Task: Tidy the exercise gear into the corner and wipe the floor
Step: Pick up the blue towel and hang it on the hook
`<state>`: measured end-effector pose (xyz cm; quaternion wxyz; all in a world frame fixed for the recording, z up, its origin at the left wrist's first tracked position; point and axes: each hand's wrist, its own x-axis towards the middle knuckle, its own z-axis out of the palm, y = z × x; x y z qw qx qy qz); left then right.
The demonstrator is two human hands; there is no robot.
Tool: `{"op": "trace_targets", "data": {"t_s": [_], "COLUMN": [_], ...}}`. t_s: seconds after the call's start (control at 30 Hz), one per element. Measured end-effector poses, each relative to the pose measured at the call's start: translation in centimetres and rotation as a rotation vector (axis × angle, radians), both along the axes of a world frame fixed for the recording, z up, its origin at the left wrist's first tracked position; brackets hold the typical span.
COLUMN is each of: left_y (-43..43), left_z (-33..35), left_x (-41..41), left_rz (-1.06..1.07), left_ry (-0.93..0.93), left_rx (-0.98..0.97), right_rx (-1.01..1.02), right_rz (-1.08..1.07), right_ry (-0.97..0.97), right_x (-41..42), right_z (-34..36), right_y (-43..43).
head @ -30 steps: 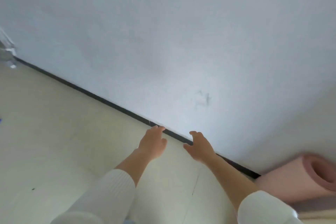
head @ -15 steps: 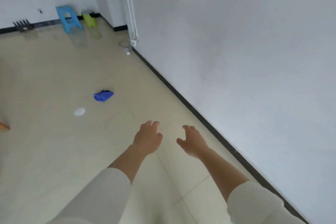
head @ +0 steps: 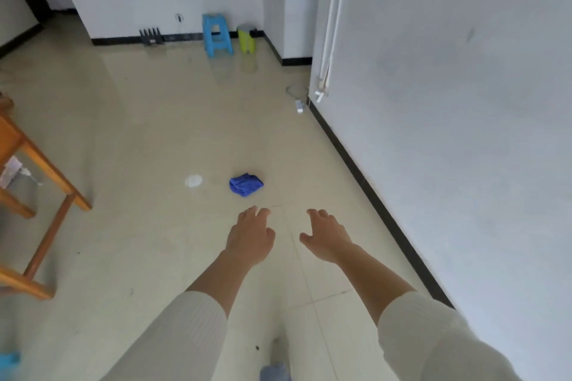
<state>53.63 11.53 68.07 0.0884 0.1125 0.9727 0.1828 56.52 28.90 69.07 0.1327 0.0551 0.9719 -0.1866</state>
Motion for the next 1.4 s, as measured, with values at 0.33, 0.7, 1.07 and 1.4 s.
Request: {"op": "trace_targets", "data": {"t_s": [0.33, 0.7, 1.07, 1.4], "left_y": [-6.1, -12.3, -15.6, -13.5], "left_z": [0.0, -10.9, -29.5, -57.5], "left_x": [-24.7, -56.2, -78.1, -85.9], "left_rz": [0.147, 0.071, -0.009, -0.17], "left_ry": [0.033, -0.073, -0.338, -0.361], "left_rx": [-0.009, -0.029, -0.101, -0.117], "right_rx": [0.1, 0.101, 0.034, 0.019], "right_rz": [0.141, 0.133, -0.052, -0.096], "right_ry": [-0.035, -0.134, -0.38, -0.484], "right_x": [-26.4, -56.9, -76.6, -83.0], "right_z": [-0.1, -10.9, -28.0, -56.2], "right_y": [-4.8, -11.9, -13.3, -11.5]}}
